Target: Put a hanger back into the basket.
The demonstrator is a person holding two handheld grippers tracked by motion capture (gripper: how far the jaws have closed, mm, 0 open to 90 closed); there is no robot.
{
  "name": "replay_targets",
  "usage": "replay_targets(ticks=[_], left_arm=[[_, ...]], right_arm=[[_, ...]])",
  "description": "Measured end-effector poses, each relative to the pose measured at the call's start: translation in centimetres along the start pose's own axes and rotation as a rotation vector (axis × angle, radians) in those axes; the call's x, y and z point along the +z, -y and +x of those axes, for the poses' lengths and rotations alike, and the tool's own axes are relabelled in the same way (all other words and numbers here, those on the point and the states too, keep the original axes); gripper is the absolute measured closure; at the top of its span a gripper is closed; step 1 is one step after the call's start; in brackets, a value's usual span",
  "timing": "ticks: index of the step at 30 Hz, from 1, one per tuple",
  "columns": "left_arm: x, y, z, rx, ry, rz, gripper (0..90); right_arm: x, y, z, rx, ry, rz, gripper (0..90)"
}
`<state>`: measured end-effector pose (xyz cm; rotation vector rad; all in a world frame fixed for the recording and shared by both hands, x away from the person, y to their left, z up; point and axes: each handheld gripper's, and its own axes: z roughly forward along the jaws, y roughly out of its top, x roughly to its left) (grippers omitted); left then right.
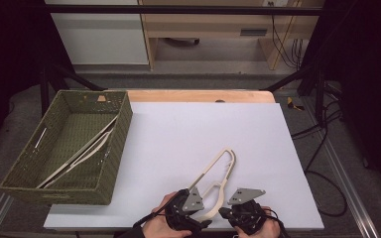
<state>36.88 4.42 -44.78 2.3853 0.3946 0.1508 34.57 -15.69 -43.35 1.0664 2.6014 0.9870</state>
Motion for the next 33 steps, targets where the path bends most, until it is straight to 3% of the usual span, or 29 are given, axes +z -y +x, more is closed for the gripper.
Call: replay_targets(ticks=[9,15,18,21,23,25,29,33], left_arm=[[1.4,-0.5,-0.4,0.005,-0.002,0.08,53.6],[1.9,-0.5,-0.6,-0.023,0.016,0.106,72.7],[1.9,-0.5,-0.6,-0.018,0.006,0.115,73.4],[1.6,-0.6,-0.7,-0.016,-0.004,0.109,73.8],[1.4,-0.6,-0.7,-0.016,-0.009,0.104,74.0],[1.1,-0.6,-0.7,-0.015,-0.02,0.1,74.1],[0.2,-0.6,-0.5,-0.024,-0.024,0.09,74.6],[-0.8,-0.6,-0.2,-0.044,-0.04,0.071,75.0]], right_arm=[[-0.4,-0.9,0.0,-0.014,0.004,0.025,89.7],[-0.6,-1.5,0.1,-0.034,0.003,0.021,89.7],[-0.7,-1.6,0.2,-0.032,0.005,0.033,89.5],[-0.9,-1.6,0.2,-0.035,0.002,0.01,88.6],[-1.5,-1.7,0.1,-0.061,-0.026,-0.047,84.0],[-2.6,-1.9,-0.2,-0.049,-0.033,-0.098,79.4],[-4.7,-2.2,-1.7,-0.016,-0.006,-0.284,64.0],[-5.8,-2.6,-3.5,0.017,0.017,-0.411,48.5]])
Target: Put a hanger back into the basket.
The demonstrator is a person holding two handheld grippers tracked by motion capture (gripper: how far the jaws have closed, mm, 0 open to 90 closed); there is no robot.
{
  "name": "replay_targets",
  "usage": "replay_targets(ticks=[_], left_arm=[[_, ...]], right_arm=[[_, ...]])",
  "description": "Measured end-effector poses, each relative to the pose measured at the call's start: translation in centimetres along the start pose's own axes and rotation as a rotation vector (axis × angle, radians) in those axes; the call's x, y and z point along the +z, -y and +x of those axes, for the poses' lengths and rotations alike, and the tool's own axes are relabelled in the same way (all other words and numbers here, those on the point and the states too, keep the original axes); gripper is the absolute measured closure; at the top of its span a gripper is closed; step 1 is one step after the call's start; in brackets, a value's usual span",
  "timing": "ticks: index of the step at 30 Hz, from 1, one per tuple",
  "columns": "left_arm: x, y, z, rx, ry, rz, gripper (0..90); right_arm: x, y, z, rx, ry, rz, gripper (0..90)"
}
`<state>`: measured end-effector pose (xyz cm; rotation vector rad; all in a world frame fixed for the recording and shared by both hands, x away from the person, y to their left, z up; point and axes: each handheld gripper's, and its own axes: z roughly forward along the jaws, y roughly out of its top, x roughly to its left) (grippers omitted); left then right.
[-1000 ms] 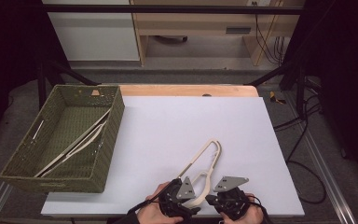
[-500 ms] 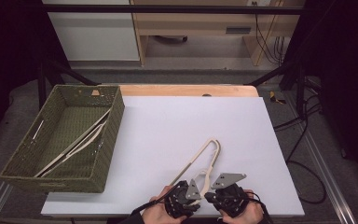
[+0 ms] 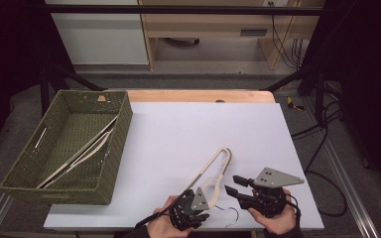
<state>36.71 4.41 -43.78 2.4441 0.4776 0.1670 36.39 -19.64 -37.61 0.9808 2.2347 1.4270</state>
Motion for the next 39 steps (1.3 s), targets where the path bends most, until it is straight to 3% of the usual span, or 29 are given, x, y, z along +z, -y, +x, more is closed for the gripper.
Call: replay_targets(ticks=[5,9,17,23,27,32,39], left_arm=[[-1.4,0.0,0.7,-0.021,-0.02,-0.023,76.0],[-2.4,0.1,1.1,-0.041,-0.052,-0.047,77.2],[-4.8,0.6,3.2,-0.119,-0.128,-0.1,80.7],[-6.0,1.5,5.5,-0.209,-0.185,-0.131,83.7],[-6.3,2.0,6.6,-0.259,-0.186,-0.149,84.4],[-6.9,2.1,6.9,-0.267,-0.178,-0.184,85.4],[-9.8,1.9,7.0,-0.243,-0.185,-0.27,85.5]], right_arm=[[-0.2,-0.2,-1.3,0.044,0.054,-0.133,32.6],[-0.7,0.6,-2.3,0.088,0.099,-0.182,26.8],[-0.4,1.9,-3.8,0.106,0.149,-0.153,16.6],[0.0,2.4,-4.0,0.113,0.143,-0.131,14.2],[0.2,2.5,-4.0,0.11,0.138,-0.123,12.8],[0.2,2.6,-4.0,0.101,0.137,-0.113,12.0],[-0.1,2.6,-4.1,0.097,0.133,-0.129,10.0]])
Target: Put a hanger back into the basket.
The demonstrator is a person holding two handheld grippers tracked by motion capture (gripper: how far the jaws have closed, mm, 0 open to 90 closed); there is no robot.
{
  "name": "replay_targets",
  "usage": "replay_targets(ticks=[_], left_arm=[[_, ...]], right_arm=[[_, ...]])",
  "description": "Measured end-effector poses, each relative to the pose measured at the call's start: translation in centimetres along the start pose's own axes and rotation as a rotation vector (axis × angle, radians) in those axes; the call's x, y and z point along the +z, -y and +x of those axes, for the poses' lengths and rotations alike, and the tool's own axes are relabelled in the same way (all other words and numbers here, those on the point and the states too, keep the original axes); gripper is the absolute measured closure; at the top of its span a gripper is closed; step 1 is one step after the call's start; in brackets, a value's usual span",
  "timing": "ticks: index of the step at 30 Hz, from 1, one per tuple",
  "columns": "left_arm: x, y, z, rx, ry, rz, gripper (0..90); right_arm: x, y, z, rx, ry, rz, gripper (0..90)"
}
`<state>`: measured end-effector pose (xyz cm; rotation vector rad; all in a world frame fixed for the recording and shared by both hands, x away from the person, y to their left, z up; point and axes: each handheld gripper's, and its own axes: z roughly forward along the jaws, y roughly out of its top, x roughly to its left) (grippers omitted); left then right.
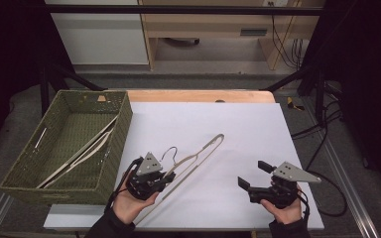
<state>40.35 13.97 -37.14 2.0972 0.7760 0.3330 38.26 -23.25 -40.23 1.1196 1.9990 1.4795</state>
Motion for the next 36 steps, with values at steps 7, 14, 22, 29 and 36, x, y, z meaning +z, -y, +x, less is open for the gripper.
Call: replay_targets(ticks=[7,14,22,29,36], left_arm=[[-2.7,-1.5,0.5,0.02,-0.016,-0.072,85.5],[-5.0,-3.6,1.0,0.066,-0.035,-0.097,85.5],[-7.9,-6.5,2.8,0.091,-0.002,-0.117,85.6],[-9.9,-8.0,5.4,0.106,-0.031,-0.118,85.6],[-11.8,-8.2,8.6,0.13,-0.085,-0.118,85.5]], right_arm=[[-0.2,-0.1,-0.1,-0.02,0.014,-0.008,7.3],[-0.5,-0.2,-0.2,-0.022,0.018,-0.024,5.3],[-0.5,-0.2,-0.4,-0.02,0.022,-0.015,5.3],[-0.5,-0.2,-0.5,-0.018,0.025,-0.014,5.2],[-0.5,-0.1,-0.5,-0.021,0.027,-0.013,5.2]])
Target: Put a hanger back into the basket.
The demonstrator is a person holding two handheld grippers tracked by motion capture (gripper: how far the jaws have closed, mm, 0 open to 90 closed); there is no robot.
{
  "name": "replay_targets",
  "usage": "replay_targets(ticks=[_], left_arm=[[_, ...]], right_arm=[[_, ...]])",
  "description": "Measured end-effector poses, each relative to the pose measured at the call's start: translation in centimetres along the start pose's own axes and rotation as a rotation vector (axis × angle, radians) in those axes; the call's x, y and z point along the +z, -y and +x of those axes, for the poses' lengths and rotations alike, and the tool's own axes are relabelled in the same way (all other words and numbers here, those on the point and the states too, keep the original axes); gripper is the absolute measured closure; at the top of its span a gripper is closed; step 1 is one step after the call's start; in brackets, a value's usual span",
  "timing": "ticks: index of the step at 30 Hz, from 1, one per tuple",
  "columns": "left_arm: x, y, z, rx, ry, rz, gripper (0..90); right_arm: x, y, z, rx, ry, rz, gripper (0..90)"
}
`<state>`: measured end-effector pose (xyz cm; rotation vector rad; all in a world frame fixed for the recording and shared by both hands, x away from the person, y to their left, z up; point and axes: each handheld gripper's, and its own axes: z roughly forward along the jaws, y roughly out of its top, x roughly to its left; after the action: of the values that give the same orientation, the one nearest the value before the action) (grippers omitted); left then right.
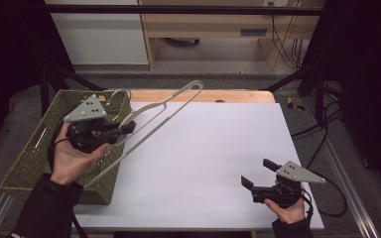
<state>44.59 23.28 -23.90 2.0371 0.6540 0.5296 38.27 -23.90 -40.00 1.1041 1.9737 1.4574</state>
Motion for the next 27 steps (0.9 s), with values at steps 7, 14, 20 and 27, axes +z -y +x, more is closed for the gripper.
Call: replay_targets(ticks=[7,14,20,27], left_arm=[[-1.5,0.8,3.1,0.009,-0.067,-0.006,85.6],[-2.9,2.4,6.1,-0.006,-0.129,0.018,85.5],[-3.7,4.4,8.2,-0.043,-0.171,0.038,85.6],[-4.5,6.4,10.2,-0.06,-0.211,0.064,85.6]], right_arm=[[0.1,0.0,0.0,-0.001,0.001,0.002,5.1],[0.1,0.0,0.0,-0.001,0.002,0.005,5.1],[0.1,0.0,0.0,-0.004,0.002,0.006,5.1],[0.2,0.1,0.0,-0.004,-0.002,0.009,5.1]])
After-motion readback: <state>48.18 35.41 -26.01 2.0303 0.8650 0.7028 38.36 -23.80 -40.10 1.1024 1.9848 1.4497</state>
